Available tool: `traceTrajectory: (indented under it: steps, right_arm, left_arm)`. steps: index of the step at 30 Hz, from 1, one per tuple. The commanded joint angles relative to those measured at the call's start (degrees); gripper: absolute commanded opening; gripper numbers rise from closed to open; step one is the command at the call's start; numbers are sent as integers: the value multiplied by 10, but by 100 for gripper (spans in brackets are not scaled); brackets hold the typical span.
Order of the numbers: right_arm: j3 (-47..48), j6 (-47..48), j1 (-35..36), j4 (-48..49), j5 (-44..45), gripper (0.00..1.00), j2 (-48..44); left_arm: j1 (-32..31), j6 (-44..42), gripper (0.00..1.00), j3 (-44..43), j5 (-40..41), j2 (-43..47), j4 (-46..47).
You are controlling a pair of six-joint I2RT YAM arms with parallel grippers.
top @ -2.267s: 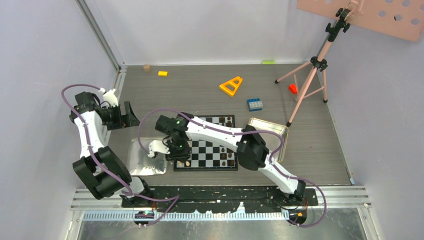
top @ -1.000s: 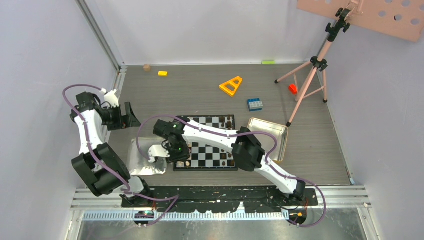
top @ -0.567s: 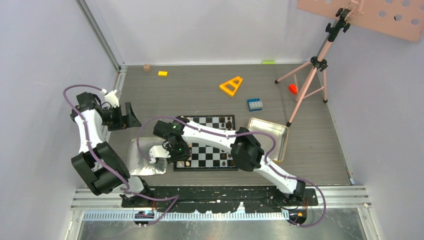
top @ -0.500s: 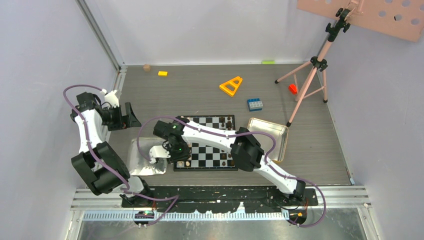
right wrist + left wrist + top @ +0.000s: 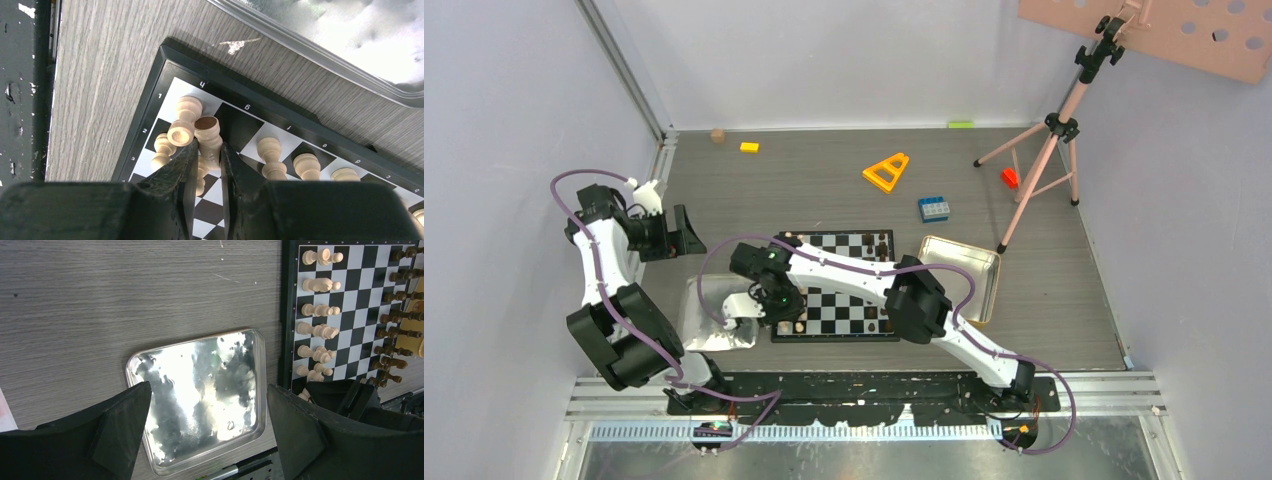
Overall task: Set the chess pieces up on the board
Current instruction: Pick up the chess piece from the chessboard.
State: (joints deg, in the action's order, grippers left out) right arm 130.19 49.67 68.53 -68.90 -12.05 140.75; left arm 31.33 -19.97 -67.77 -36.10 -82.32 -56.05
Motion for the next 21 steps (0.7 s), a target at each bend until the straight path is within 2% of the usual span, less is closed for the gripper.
traceTrajectory:
  steps: [1, 21]
  right_arm:
    - [6, 13, 4, 3, 9, 22, -5]
    - [31, 8, 4, -4, 23, 10, -14]
  left_arm:
    - [6, -10, 88, -10, -14, -2, -4]
    - [6, -9, 88, -20, -17, -2, -13]
